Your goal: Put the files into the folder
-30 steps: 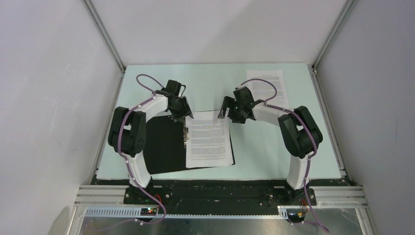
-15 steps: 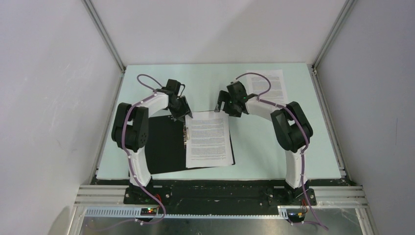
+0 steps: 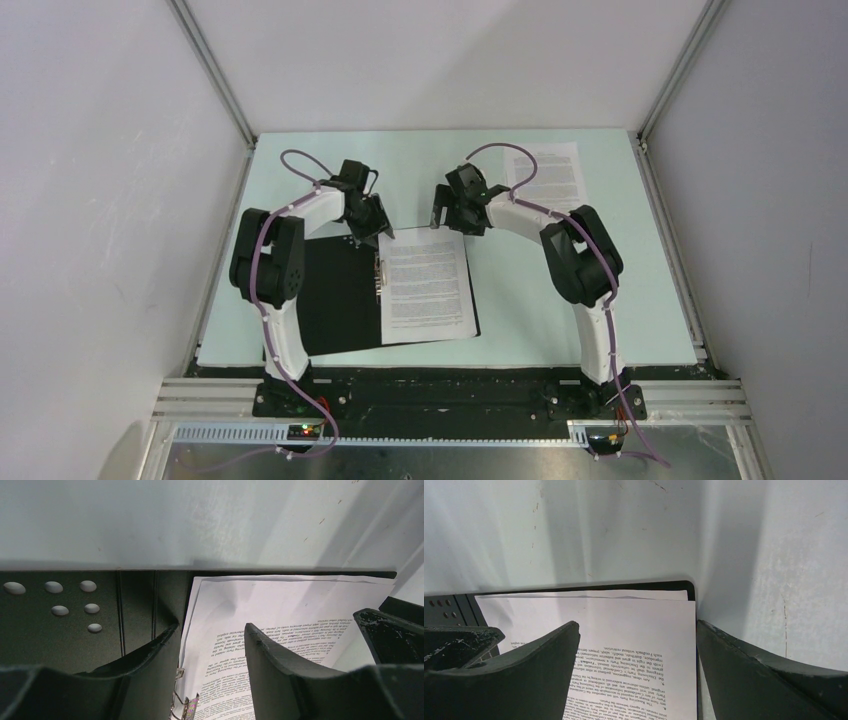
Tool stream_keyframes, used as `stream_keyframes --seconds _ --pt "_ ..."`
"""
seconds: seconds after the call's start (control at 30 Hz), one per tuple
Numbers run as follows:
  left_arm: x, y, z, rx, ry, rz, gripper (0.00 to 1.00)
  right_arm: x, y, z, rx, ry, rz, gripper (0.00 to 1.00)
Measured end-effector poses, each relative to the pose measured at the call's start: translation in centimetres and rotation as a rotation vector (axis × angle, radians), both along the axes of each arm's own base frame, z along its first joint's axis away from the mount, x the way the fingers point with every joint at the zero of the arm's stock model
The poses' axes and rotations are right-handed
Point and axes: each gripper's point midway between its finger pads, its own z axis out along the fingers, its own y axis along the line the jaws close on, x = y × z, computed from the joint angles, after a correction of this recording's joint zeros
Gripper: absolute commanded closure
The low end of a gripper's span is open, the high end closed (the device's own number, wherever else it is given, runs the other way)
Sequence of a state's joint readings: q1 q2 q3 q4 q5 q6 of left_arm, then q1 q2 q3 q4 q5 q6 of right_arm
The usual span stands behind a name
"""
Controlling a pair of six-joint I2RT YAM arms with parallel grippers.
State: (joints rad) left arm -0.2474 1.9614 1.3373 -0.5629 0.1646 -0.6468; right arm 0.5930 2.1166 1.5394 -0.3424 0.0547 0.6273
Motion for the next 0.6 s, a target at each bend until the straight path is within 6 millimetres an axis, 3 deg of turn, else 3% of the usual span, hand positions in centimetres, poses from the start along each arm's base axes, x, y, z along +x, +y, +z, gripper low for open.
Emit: stream_keyframes --seconds 0.6 --pt "0.09 -0.10 0.15 -0.008 -0.003 -0.005 0.42 -0.16 0.30 0.04 -0.028 0.020 0.038 0.05"
